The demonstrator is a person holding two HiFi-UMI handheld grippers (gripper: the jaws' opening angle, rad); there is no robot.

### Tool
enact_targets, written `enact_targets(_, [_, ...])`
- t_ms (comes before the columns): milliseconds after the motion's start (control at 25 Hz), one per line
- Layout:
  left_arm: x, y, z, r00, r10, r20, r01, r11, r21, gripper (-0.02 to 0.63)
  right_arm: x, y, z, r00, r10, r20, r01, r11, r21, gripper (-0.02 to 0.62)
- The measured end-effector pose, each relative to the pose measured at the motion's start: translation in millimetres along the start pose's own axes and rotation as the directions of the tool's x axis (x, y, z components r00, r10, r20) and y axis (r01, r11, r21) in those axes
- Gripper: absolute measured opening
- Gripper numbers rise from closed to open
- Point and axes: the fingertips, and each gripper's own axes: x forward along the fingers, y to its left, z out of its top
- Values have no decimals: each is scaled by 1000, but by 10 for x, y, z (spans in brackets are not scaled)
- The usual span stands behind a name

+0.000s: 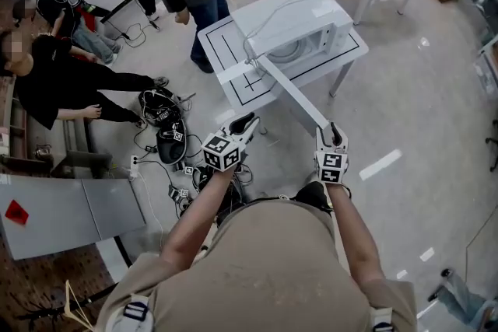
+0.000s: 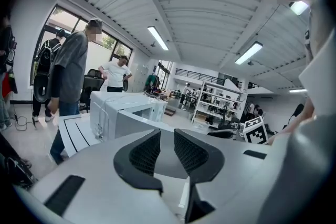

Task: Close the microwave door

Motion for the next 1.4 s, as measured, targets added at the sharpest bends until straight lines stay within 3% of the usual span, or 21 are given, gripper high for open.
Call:
enact_targets(480, [629,-178,214,993,115,24,-114,993,-31,73,379,-437,129,987,162,-10,-163,986,-46,184])
enact_targets(880, [948,-248,309,972,227,60,-223,972,-70,73,710,-738,250,962,272,-6,-271,957,-102,185])
enact_targets(1400, [1317,-204,494,975,214,64,-211,976,-57,72,1110,-1088,383,958,286,-10,-285,952,-116,186])
